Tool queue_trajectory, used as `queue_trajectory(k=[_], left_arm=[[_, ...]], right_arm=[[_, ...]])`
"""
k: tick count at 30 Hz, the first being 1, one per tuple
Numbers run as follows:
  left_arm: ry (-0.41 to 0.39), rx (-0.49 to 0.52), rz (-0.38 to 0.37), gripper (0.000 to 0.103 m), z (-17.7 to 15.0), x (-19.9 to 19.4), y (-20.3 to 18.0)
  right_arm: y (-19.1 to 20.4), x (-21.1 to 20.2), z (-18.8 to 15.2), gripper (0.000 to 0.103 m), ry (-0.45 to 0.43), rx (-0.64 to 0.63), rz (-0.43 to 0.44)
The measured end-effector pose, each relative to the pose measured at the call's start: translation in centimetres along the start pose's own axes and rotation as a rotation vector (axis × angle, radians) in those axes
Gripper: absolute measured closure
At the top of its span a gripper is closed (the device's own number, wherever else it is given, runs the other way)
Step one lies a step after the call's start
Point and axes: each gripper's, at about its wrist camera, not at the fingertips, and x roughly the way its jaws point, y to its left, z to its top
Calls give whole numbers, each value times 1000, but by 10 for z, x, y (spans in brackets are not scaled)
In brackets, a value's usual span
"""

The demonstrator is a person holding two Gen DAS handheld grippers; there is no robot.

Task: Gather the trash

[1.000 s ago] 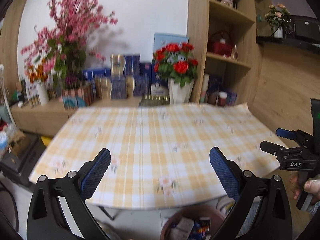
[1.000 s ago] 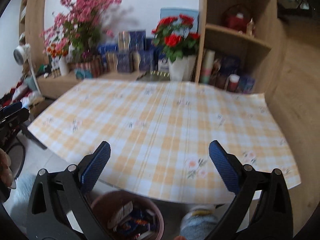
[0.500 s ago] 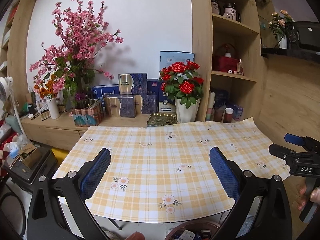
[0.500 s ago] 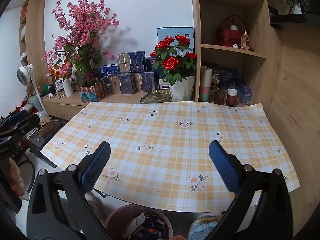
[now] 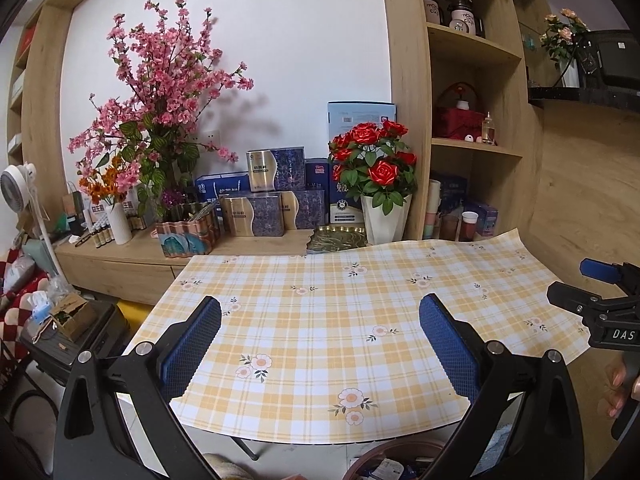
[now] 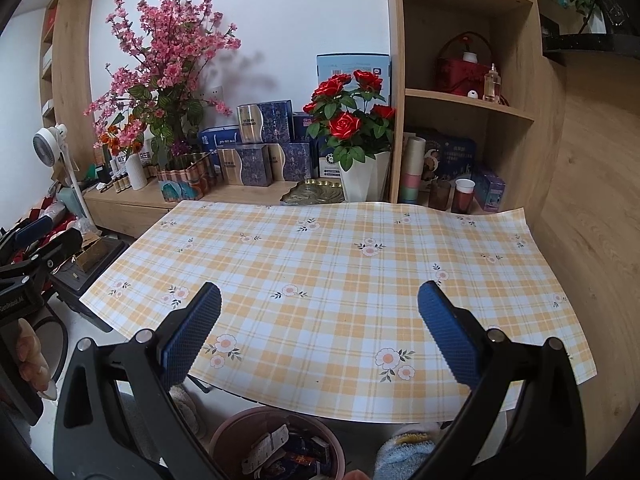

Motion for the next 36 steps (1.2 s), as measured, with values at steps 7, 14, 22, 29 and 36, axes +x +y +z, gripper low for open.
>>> queue_trajectory(k=[7,14,22,29,36], left_arm=[[0,18,-3,6,1,0,-3],[1,20,-2,6,2,1,-5],[7,16,6,6,3,0,-4],[10,14,12,6,2,-1,-3],[15,13,15,6,0,0,-1]], right_arm=[[2,1,0,6,2,-5,-1],[4,2,1,6,3,-5,-2],[5,2,1,6,2,-5,-2],[7,2,0,6,6,-3,-2],[8,3,-2,6,9,0,-2]])
